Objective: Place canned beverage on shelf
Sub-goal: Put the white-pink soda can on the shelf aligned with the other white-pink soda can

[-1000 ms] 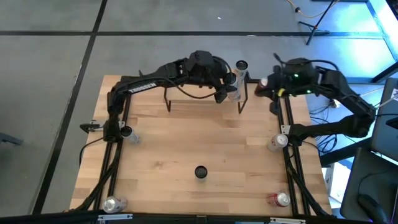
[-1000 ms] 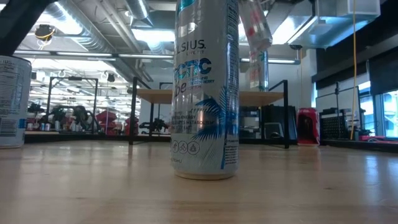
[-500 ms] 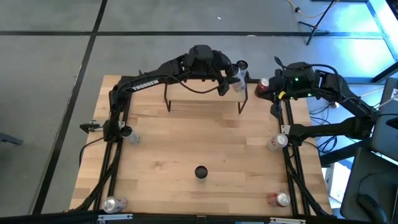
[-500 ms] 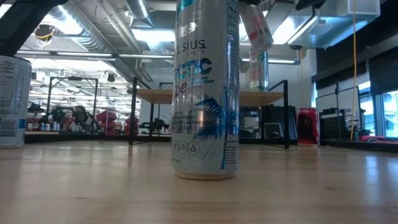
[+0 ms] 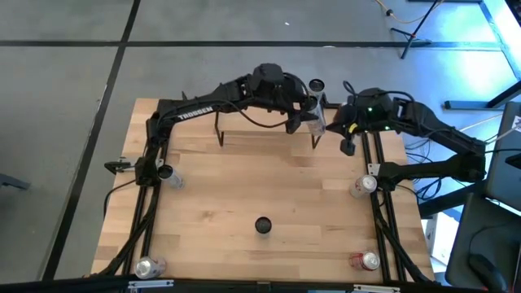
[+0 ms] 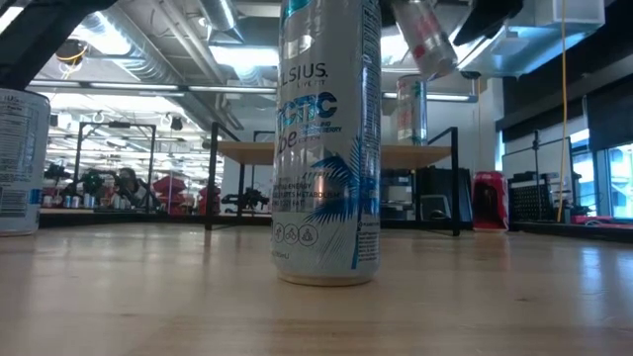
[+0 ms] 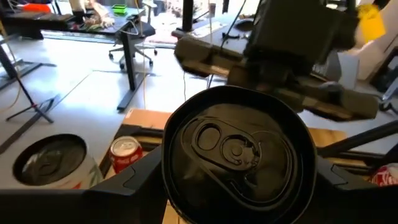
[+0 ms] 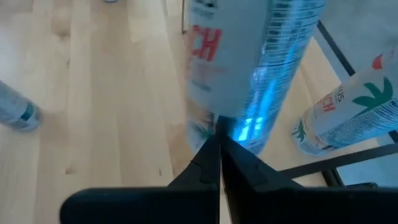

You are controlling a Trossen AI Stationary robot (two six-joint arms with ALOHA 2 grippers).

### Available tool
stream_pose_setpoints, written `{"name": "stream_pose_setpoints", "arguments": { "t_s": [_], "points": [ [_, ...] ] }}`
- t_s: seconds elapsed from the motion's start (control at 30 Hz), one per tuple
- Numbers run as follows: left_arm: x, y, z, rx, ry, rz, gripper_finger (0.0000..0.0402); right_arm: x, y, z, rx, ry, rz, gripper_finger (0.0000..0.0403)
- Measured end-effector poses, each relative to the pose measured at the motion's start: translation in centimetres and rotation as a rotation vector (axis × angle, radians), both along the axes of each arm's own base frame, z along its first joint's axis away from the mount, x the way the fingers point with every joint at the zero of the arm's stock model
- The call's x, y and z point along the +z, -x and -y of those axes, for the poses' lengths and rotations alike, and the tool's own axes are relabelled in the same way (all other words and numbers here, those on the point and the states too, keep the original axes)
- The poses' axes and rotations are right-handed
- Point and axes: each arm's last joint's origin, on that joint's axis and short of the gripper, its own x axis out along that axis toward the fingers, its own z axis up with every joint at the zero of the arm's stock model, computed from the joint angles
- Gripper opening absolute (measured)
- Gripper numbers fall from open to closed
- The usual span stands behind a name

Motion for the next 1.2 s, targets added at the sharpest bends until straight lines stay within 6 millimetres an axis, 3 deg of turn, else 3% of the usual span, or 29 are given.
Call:
{"name": "stream_pose_setpoints", "arguments": {
  "t_s": [0.73,1.2],
  "points": [
    [0.1,-0.2,-0.6,0.030,-0.119,0.024,0.0232,-2.7,-2.0,0.9,-0.083,-0.002,0.081,0.0005],
    [-4.9,-2.5,-3.2,0.127,-0.205,-0.101,0.0231,-3.1,-0.1,0.3,-0.126,-0.001,-0.042,0.0005]
  ]
}}
